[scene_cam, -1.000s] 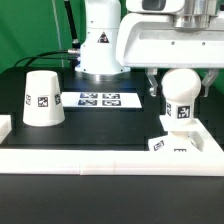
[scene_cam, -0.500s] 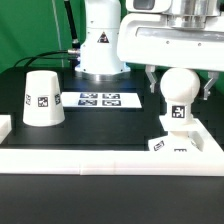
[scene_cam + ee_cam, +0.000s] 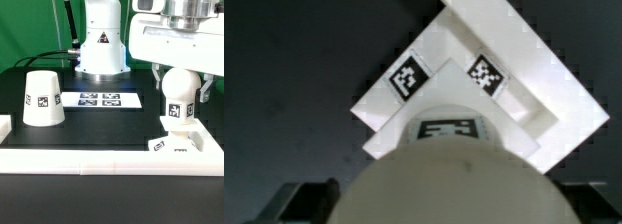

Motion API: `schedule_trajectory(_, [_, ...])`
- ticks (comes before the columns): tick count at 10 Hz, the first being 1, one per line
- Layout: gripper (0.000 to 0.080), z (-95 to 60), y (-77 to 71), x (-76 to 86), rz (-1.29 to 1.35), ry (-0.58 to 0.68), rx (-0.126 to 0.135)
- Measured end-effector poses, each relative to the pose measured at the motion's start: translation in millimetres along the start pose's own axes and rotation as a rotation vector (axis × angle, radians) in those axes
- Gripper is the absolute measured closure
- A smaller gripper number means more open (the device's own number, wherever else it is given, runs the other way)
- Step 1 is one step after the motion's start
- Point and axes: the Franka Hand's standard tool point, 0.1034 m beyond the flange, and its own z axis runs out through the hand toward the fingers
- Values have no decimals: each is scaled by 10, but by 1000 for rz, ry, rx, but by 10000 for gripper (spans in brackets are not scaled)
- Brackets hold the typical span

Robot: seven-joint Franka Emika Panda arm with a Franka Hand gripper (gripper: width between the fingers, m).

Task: Assemble lamp

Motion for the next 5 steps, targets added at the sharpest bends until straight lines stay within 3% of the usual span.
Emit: schedule_trajectory(5, [223,0,-20,-15,347,-47,4])
